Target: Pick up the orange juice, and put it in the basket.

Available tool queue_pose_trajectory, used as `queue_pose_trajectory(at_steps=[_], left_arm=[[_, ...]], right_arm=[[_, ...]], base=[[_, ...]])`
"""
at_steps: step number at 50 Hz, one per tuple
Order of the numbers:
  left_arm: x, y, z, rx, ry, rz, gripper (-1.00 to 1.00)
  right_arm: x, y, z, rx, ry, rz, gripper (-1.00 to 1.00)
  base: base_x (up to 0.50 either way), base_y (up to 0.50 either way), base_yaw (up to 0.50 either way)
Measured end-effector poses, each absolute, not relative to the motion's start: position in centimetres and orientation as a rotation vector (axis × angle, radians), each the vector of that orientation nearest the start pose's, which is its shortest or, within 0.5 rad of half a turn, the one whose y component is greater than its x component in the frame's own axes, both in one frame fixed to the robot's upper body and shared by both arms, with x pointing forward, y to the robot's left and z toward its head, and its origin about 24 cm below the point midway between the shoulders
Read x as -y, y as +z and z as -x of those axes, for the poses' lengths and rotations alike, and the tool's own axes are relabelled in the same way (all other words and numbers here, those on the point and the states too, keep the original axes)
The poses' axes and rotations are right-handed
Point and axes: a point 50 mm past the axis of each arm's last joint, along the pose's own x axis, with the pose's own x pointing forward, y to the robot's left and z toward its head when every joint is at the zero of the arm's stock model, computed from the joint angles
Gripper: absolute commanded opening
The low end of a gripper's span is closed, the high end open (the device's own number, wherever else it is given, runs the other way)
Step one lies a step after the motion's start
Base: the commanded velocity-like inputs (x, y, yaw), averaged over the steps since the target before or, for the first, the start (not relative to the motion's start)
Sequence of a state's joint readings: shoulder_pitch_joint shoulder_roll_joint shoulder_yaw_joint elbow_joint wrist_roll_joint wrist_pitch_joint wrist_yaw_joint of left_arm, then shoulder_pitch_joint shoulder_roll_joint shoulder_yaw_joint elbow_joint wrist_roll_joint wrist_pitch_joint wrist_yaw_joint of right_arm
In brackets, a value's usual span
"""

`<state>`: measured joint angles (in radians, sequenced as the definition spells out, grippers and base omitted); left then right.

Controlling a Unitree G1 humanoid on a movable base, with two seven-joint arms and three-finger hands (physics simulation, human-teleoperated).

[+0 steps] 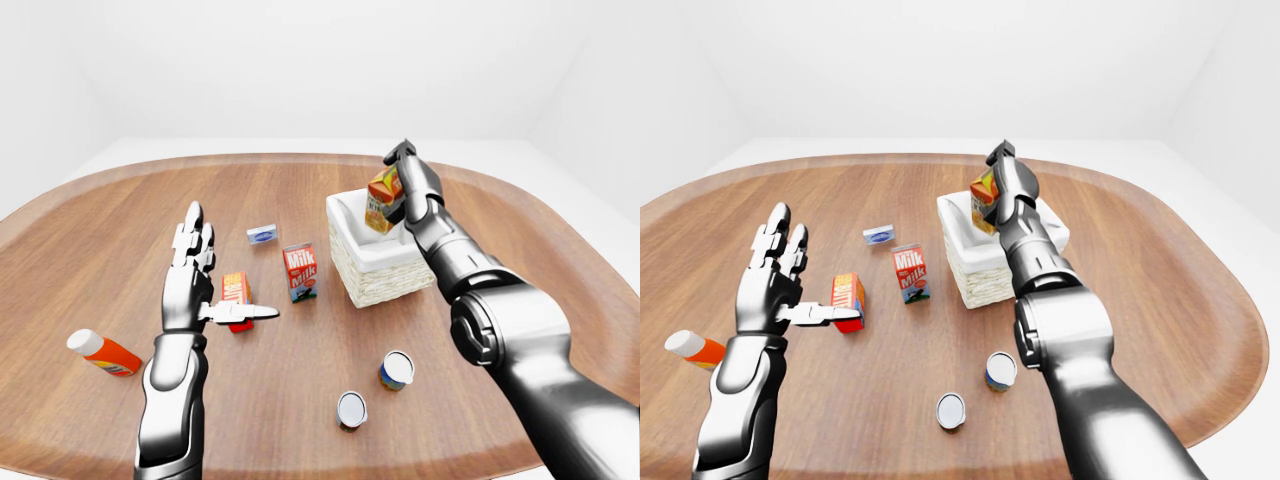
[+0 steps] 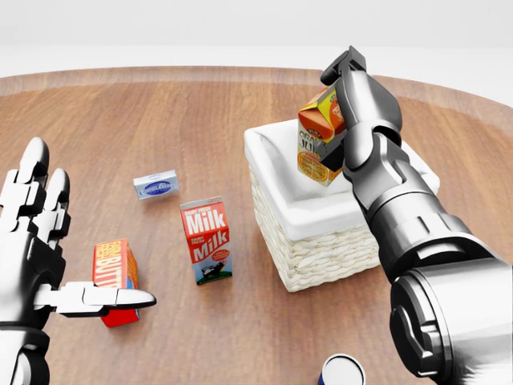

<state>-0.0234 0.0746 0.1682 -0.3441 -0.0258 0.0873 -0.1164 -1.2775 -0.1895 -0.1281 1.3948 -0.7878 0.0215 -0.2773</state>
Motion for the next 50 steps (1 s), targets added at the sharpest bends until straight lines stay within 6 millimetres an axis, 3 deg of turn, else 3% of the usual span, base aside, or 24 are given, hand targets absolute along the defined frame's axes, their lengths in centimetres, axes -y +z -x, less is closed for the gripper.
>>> queue_pose_trajectory(at_steps=[19,50], left_arm=[[-18.6,13.4,-23.6,0.344,0.030,-0.088,1.00],[-18.6,13.6,-23.4,0.350,0.031,-0.088,1.00]], right_arm=[[14.5,16.3,-42.6,-0.018,-0.171,0.930,-1.00],[14.5,14.4,-42.1,-0.035,-0.168,0.935,-1.00]], base=[[0.00,0.00,0.00],[0.00,0.00,0.00]])
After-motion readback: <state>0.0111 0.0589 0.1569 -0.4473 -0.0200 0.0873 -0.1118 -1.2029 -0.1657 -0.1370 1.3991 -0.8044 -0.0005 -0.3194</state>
